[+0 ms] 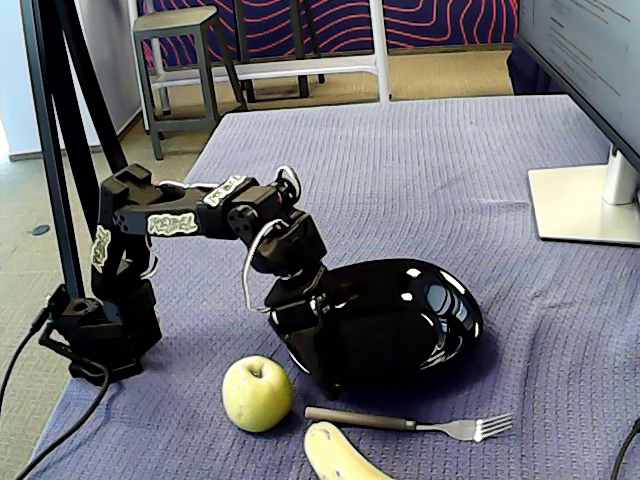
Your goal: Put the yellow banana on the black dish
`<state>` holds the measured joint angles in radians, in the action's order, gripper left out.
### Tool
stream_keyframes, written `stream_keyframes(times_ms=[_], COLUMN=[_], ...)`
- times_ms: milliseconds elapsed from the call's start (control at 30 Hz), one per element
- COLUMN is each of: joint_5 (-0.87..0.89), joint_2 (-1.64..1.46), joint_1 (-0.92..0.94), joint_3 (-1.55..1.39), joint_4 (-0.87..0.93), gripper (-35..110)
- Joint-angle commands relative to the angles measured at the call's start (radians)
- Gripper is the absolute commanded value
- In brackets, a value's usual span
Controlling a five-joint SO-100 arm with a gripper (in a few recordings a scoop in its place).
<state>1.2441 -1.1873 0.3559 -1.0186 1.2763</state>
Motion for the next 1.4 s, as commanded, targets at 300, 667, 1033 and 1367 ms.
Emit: stream_keyframes(times_ms=[300,667,1033,1367], joint_5=[0.213,0.472,0.572,0.552], joint_2=[0.012,0.195,0.288,0.305], joint_1=[0.017,0.077,0.156,0.141], joint_3=[0.202,0.397,0.446,0.414], joint_4=[0.077,0.089,-0.002,-0.008], gripper=[23,26,24,30])
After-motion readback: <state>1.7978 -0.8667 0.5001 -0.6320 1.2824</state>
